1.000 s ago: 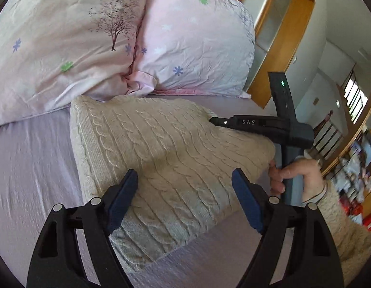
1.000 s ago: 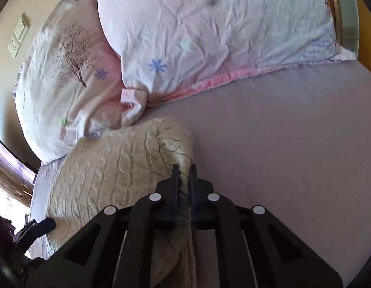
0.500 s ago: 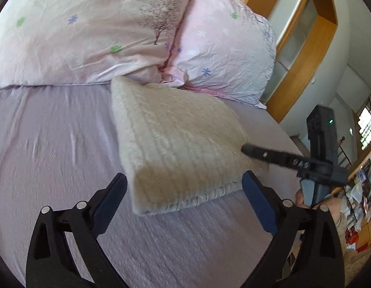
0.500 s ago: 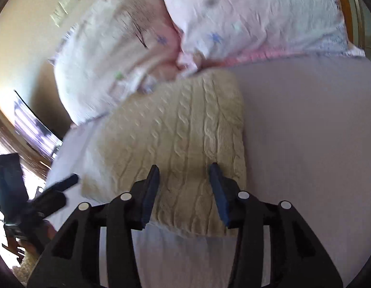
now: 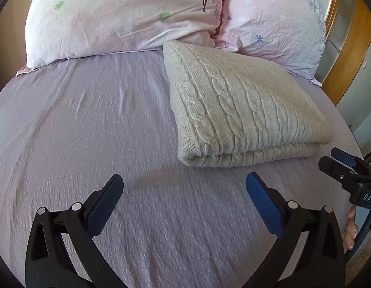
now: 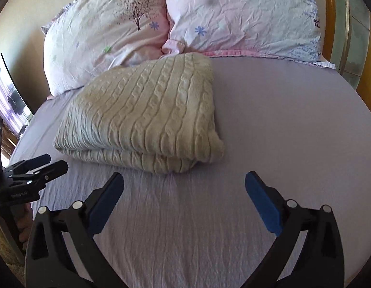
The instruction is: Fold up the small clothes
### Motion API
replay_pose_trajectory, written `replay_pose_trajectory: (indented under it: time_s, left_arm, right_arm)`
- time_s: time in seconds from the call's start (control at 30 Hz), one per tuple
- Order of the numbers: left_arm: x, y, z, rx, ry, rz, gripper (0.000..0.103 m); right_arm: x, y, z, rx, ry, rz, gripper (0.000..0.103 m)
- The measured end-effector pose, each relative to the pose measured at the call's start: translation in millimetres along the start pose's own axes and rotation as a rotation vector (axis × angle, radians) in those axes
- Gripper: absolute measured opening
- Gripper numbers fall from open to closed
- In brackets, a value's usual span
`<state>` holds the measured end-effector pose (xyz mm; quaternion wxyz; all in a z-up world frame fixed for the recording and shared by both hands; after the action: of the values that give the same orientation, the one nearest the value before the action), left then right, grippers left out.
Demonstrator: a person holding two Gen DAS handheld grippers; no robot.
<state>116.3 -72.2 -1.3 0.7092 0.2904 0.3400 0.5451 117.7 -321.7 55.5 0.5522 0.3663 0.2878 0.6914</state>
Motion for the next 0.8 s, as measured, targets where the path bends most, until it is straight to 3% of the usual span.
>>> replay_pose_trajectory:
  time_s: [0.3,0.4,0.8]
  left_arm:
    - [-5.9,-7.3,-2.7,-0.015,-0.053,0.084,0.102]
    - [-11.2,-11.0,-3.5,0.002,-0.101,0.125,0.102]
    - [-10.9,-11.3,-4.0,-0.002,-0.094,0.122,0.102]
  right_arm:
    - [23.7,-23.7,-7.3,0.062,0.11,-0.124,0.101]
    - [24.1,-22.8,-7.9,0.05,0.104,-0.124,0.101]
    - [23.5,-21.6,-7.3,0.049,0.107,-0.123,0.101]
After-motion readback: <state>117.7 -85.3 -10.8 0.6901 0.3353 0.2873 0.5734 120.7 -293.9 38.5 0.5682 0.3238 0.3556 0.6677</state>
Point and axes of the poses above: each gripper's, at about its wrist camera, not at the fingertips, and y roughly against the way its jaws point, x to its left, z to its top, the point moved 3 cm from there along -y, roughly the way its jaws point, and after that the axes turned 3 degrees about y, right-handed, at the moved point
